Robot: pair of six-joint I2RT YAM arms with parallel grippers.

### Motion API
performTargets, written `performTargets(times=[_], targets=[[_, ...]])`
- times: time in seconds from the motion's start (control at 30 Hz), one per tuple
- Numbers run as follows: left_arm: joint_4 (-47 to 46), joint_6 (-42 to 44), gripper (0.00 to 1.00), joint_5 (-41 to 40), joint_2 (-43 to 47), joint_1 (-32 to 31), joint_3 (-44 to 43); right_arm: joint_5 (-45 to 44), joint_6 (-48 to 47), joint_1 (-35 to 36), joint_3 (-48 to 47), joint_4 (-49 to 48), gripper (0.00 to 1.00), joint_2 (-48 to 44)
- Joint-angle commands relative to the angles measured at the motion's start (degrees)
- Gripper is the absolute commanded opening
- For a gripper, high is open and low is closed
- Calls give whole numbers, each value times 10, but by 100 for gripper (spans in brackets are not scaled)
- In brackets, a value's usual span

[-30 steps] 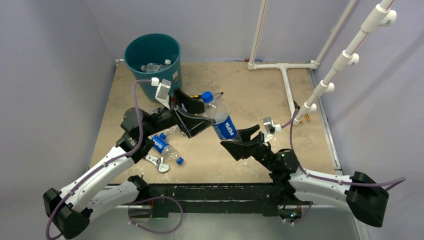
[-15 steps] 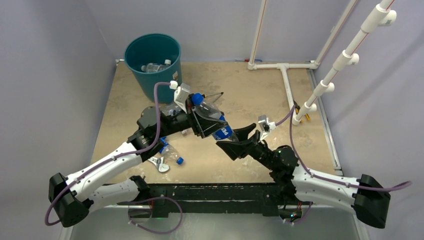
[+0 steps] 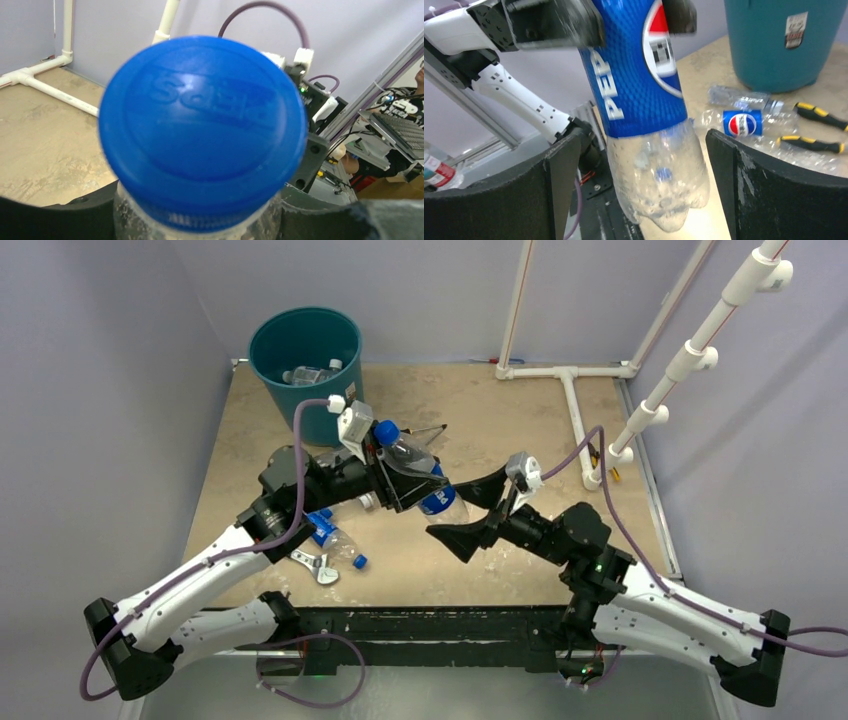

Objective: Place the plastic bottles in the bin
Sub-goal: Place the plastic bottle in the trash bin.

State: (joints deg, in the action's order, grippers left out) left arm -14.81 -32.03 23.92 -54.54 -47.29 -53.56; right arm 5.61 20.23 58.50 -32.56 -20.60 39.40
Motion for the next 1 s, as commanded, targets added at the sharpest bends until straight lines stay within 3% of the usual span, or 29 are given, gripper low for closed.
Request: performTargets(times=[0.0, 0.2, 0.5, 0.67, 0.77, 0.87, 0.97], targets=[[73, 38, 21, 45, -15, 0, -66, -10, -93, 3, -95, 146, 99, 14], [93, 30, 20, 90, -26, 1, -94, -9, -102, 3, -118, 139, 96, 50], [113, 21, 20, 104, -36, 1, -101, 37, -79, 3, -119, 66, 75, 89], [102, 22, 22, 97, -30, 1, -88, 57, -63, 3, -105, 32, 57, 103], [103, 28, 35, 92, -27, 1, -88, 67, -51, 3, -98, 12, 47, 108], [105, 35, 58, 87, -21, 1, -87, 67, -43, 3, -89, -10, 37, 101], [110, 42, 93, 73, -7, 1, -85, 55, -36, 3, -68, -32, 35, 75]])
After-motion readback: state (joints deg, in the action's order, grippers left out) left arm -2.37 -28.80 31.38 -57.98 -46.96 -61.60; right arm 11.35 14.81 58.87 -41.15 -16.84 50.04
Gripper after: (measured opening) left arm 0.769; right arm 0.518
